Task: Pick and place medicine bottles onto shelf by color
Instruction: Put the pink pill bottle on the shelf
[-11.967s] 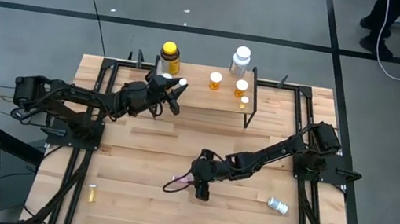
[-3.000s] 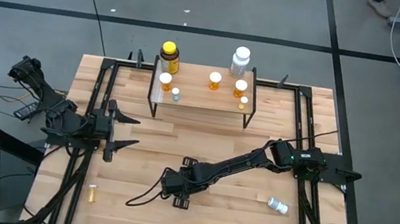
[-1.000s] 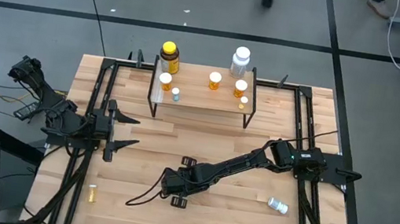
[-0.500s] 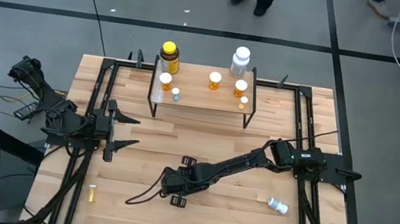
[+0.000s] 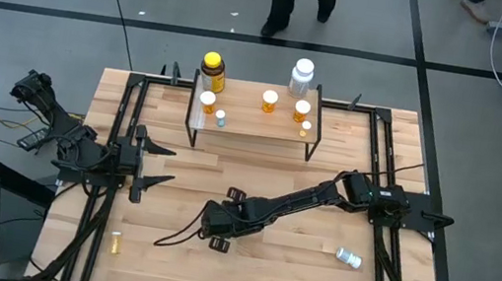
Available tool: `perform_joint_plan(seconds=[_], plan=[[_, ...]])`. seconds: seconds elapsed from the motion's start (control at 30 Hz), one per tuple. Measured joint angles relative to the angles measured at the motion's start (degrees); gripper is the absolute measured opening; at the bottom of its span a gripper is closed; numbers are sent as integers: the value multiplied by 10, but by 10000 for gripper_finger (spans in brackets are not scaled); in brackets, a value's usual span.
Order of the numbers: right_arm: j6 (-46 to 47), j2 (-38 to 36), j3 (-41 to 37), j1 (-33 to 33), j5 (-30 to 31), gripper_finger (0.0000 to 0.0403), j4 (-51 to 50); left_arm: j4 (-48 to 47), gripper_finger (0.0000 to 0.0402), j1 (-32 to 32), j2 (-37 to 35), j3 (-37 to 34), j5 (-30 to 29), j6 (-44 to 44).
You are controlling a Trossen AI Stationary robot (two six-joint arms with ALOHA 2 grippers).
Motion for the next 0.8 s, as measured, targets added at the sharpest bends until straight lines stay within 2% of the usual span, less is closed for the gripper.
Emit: perform_joint_plan(seconds=[0.23, 0.4, 0.47, 0.6, 0.7, 0.8], plan=[[-12, -30, 0, 0, 68, 158, 12, 0, 283, 0, 0, 0, 0, 0], [-23, -50, 0, 0, 80, 158, 14, 0, 283, 0, 0, 0, 0, 0], [-21, -51, 0, 0, 68, 158, 8, 0, 283, 0, 0, 0, 0, 0], [11, -44, 1, 0, -24, 158, -20, 0, 283, 0, 0, 0, 0, 0], [32, -33, -3, 2, -24, 159, -56, 0, 283, 0, 0, 0, 0, 0], [35, -29, -3, 4, -24, 169, -41, 0, 283, 0, 0, 0, 0, 0]])
